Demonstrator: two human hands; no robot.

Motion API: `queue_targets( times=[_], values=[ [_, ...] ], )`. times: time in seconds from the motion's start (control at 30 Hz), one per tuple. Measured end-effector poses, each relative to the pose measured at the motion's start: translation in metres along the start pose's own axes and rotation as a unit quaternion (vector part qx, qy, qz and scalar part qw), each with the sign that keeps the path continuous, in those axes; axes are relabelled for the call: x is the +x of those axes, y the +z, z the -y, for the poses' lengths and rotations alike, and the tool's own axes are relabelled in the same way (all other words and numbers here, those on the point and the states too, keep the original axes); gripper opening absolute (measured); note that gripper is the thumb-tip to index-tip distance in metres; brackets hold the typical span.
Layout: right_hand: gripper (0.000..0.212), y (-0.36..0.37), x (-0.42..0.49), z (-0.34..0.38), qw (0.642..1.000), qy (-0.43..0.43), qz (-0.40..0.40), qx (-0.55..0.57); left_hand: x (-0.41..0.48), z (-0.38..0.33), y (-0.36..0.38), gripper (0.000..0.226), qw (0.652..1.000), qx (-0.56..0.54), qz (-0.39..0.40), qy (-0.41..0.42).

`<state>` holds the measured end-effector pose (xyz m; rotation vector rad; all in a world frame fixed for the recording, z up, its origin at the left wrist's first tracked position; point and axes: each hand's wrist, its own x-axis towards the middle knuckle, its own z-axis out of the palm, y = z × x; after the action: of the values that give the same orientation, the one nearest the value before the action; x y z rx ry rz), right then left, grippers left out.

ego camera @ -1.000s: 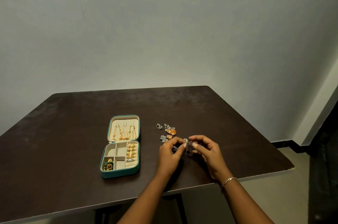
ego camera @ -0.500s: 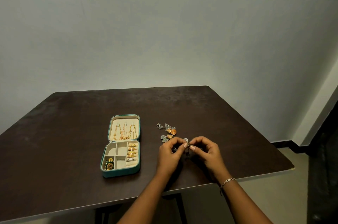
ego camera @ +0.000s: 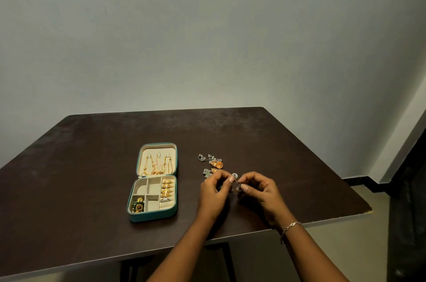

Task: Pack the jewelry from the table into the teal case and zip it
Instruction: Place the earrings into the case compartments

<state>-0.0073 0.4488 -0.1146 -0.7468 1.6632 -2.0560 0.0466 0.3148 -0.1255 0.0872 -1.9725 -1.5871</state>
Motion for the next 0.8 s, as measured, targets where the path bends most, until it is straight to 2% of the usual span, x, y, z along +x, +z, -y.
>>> queue_targets(
  times=[0.1, 0.3, 0.43, 0.53, 0.67, 0.8],
  values=[
    [0.010, -0.002, 0.000, 0.001, 1.000, 0.005, 0.005, 0.023, 0.001, 0.001, 0.000, 0.010, 1.000, 0.010, 0.002, -0.010],
    [0.038, -0.003, 0.001, 0.002, 0.997, 0.004, -0.034, 0.062, 0.000, 0.002, 0.000, 0.011, 0.999, 0.041, 0.013, -0.016],
    [0.031, -0.003, 0.001, 0.003, 0.993, 0.001, -0.044, 0.108, -0.002, -0.003, 0.000, 0.016, 1.000, 0.019, -0.013, 0.008],
    [0.025, -0.001, 0.001, 0.003, 0.995, -0.011, -0.062, 0.074, -0.004, -0.006, 0.000, 0.016, 0.999, 0.023, -0.012, 0.038],
    [0.005, 0.002, 0.000, 0.002, 0.998, -0.015, -0.056, 0.031, -0.006, -0.010, -0.001, 0.010, 0.997, 0.030, 0.003, 0.071],
    [0.006, 0.003, 0.000, 0.004, 0.999, -0.030, -0.045, 0.004, -0.007, -0.011, -0.002, 0.016, 0.998, 0.021, 0.031, 0.057]
  ],
)
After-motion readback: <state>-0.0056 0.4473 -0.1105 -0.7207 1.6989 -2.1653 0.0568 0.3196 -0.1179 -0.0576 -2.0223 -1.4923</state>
